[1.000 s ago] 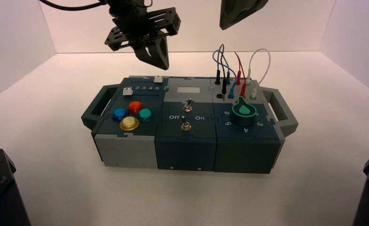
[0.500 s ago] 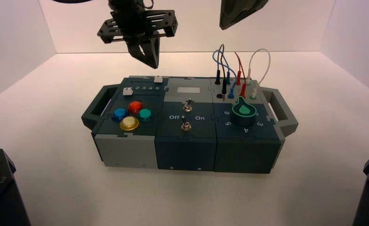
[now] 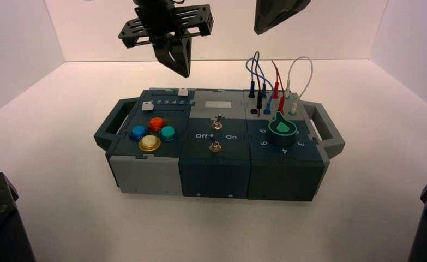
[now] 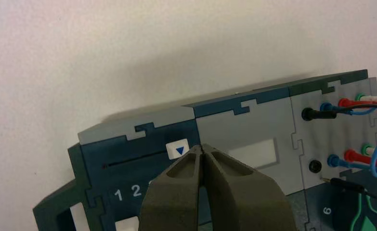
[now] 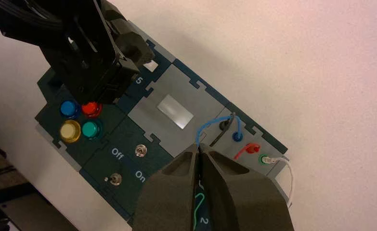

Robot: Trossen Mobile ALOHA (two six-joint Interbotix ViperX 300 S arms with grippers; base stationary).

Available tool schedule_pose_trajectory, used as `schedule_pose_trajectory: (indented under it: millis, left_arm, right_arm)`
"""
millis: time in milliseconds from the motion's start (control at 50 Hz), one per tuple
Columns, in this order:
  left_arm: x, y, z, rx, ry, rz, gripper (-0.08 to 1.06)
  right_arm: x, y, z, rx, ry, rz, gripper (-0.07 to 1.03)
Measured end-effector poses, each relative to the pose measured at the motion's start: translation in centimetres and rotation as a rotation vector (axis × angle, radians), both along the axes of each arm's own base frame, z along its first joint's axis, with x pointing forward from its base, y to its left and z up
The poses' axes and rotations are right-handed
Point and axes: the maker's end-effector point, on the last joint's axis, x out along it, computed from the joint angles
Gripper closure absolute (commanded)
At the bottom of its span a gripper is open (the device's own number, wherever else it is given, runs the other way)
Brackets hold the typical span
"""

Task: Move the top slider to position 3.

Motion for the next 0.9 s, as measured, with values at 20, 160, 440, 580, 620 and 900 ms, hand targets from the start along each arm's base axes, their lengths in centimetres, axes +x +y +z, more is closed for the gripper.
schedule_pose_trajectory:
  millis: [20, 160, 440, 580, 620, 900]
  left_arm:
    - [0.0, 0.0, -0.1, 0.002, 0.004, 0.001, 1.01]
    - [-0.2, 0.1, -0.8, 0.017, 0.026, -0.001, 1.01]
    - [-0.1, -0.1, -1.7, 0.031, 0.046, 0.0, 1.01]
    - [0.2, -0.3, -2.1, 0.035, 0.05, -0.003, 1.01]
    - [0.3, -0.4, -2.1, 0.035, 0.05, -0.005, 1.01]
    - [0.3, -0.5, -2.9, 0.049, 0.063, -0.013, 1.01]
  right_arm:
    - [0.0, 0.0, -0.1, 0.001, 0.003, -0.002, 0.98]
    - [-0.2, -0.1, -0.3, -0.004, 0.007, 0.0, 0.98]
    - [-0.4, -0.2, -0.3, -0.004, 0.009, -0.002, 0.98]
    - [-0.5, -0.3, -0.4, -0.007, 0.01, 0.001, 0.98]
    - [-0.4, -0.3, -0.4, -0.006, 0.011, 0.0, 0.98]
    - [-0.5, -0.3, -0.4, -0.006, 0.011, -0.002, 0.98]
